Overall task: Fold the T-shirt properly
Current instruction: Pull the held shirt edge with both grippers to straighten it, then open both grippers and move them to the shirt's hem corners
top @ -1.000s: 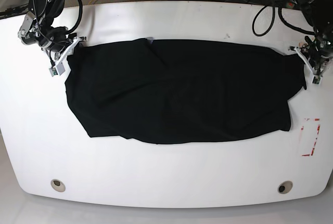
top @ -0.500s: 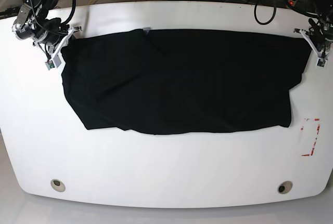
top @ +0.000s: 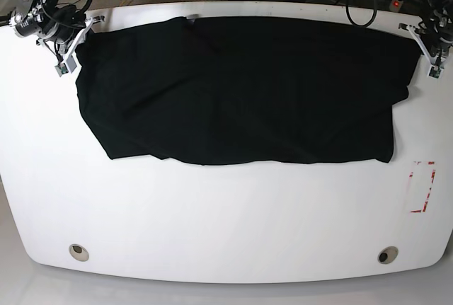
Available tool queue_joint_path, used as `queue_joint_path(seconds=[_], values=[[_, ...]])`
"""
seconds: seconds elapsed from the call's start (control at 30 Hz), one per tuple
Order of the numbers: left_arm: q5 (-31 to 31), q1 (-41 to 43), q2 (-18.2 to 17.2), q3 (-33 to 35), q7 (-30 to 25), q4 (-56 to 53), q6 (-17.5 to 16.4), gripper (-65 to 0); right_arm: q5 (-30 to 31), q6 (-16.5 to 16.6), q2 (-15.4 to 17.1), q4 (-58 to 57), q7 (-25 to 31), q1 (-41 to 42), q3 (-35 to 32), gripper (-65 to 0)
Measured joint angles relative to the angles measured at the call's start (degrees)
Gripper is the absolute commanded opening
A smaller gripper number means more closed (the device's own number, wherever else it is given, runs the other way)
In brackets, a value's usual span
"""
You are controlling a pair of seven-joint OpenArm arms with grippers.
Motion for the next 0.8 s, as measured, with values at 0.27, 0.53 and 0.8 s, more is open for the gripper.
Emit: queue_joint_path(seconds=[0.27, 0.53, 0.8], values=[[0.96, 0.26, -0.04, -0.37, 0.37, 3.67, 0.22, -21.1, -0.72, -0.17, 0.20, 5.53, -1.46, -0.42, 3.15, -33.1], [-0.76, -0.59, 0.09, -5.31, 5.09, 8.98, 0.24, -20.3, -1.46, -0.15, -1.18, 10.54, -4.72, 2.45, 6.73, -32.7], [-4.20, -5.03, 0.26, -4.22, 5.01, 9.79, 0.28, -20.4, -2.91, -0.15, 0.57, 2.67, -4.63, 14.43, 0.04, -33.0]])
